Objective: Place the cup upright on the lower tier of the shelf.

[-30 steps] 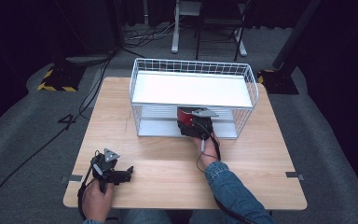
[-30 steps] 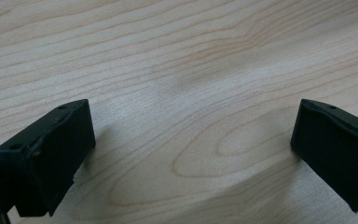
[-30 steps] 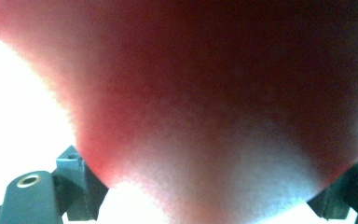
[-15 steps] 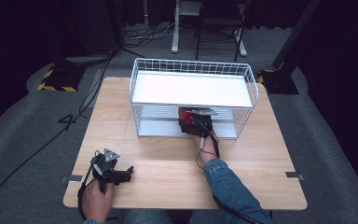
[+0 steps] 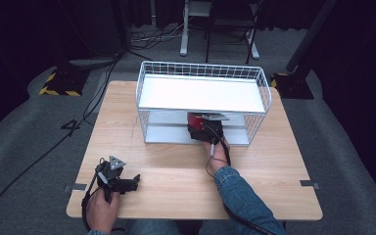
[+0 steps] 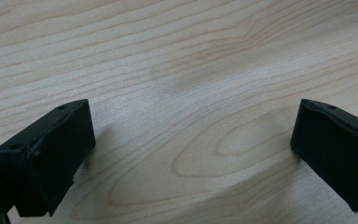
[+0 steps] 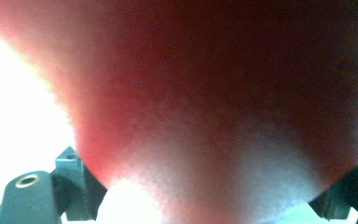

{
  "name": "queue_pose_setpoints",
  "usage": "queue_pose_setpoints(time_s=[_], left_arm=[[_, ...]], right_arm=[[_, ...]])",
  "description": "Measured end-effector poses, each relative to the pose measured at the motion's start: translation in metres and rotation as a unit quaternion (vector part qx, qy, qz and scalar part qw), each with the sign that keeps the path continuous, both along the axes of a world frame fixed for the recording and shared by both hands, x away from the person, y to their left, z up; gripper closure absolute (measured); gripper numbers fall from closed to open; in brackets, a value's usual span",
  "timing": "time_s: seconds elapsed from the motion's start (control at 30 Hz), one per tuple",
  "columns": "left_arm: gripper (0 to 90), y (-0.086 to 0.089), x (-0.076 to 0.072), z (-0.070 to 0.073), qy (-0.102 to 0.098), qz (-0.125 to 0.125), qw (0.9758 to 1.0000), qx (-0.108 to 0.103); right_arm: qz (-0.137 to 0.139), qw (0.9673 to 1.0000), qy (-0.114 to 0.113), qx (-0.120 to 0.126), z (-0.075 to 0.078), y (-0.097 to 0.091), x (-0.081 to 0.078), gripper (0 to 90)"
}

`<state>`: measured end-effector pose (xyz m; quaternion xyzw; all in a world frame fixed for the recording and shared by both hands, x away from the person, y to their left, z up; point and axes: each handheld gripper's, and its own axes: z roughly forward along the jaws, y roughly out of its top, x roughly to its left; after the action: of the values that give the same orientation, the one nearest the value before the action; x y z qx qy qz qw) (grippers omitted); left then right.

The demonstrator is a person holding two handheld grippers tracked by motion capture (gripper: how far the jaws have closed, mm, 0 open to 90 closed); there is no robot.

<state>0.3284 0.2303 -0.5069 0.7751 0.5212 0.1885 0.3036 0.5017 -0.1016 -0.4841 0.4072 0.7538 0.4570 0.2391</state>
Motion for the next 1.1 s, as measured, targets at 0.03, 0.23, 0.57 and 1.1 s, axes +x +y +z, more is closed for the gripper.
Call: queue_pose_setpoints(time_s=[0.03,0.23,0.57,1.1], left_arm=[[0.0,0.0,0.0,0.0,0.0,0.0,1.0,-0.001],[0.0,0.0,0.0,0.0,0.0,0.0,1.0,0.0],[0.0,0.0,0.0,0.0,0.0,0.0,1.0,0.0],[0.0,0.0,0.0,0.0,0.0,0.0,1.0,-0.001]], right_arm=[[-0.001,1.0,0.0,0.0,0.0,0.0,0.0,16.6],[0.0,1.0,0.001,-0.002,0.001,0.0,0.001,16.5],[0.005,0.9999,-0.001,-0.011,0.002,-0.001,0.001,4.5],[0.041,0.9991,-0.009,-0.007,0.009,-0.022,-0.022,0.0]])
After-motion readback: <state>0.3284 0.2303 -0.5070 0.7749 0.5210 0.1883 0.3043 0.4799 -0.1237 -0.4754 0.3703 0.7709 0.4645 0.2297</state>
